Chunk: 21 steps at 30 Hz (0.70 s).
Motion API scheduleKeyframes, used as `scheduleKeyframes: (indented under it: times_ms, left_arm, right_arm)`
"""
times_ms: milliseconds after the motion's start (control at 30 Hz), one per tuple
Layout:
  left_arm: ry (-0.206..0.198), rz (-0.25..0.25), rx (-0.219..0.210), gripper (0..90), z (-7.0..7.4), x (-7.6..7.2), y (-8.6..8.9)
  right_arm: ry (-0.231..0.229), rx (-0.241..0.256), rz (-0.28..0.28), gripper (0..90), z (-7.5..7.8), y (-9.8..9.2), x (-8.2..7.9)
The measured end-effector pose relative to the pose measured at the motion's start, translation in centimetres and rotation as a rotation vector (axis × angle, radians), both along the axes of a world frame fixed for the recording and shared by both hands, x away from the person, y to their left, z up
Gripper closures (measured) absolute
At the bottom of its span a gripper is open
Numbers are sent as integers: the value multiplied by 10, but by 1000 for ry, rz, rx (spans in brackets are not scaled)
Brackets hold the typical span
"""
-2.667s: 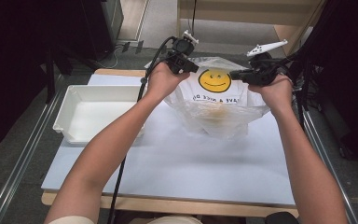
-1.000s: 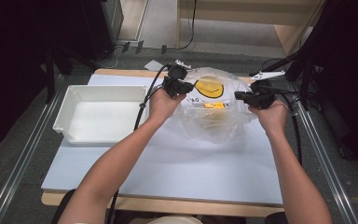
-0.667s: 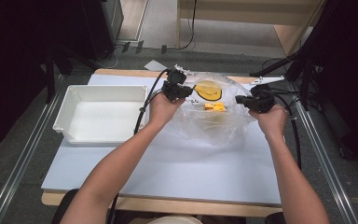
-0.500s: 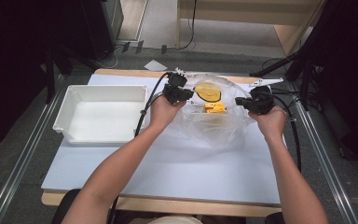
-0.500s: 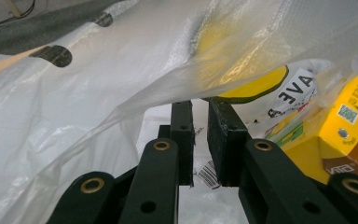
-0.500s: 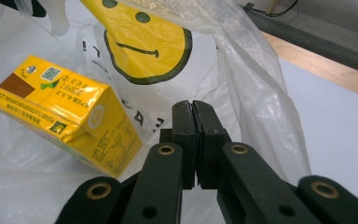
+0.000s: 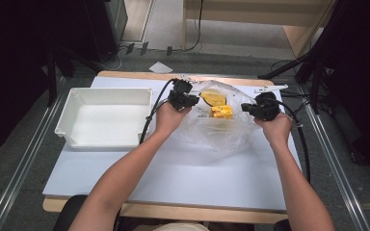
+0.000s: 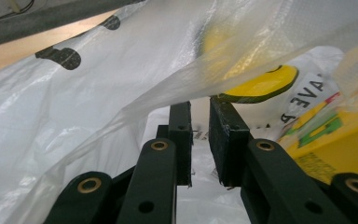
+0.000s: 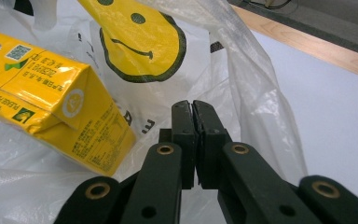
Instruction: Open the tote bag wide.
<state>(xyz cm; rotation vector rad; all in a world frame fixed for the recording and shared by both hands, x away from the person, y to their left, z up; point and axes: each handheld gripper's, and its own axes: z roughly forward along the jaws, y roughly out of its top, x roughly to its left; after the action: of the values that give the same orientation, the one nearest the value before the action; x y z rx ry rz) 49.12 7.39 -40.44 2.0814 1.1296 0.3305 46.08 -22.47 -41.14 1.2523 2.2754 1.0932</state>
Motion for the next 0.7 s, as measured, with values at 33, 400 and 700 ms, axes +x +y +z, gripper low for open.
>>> scheduleKeyframes:
  times_ms: [33, 400, 700]
  left_arm:
    - [9, 3, 0, 799, -2, 1, 1]
    - [16, 27, 6, 794, -15, 3, 2]
    - [24, 38, 18, 784, -31, 5, 5]
  right_arm:
    - [4, 8, -5, 892, -1, 1, 0]
    - [8, 19, -13, 881, -14, 2, 4]
    - [12, 25, -28, 880, -27, -1, 3]
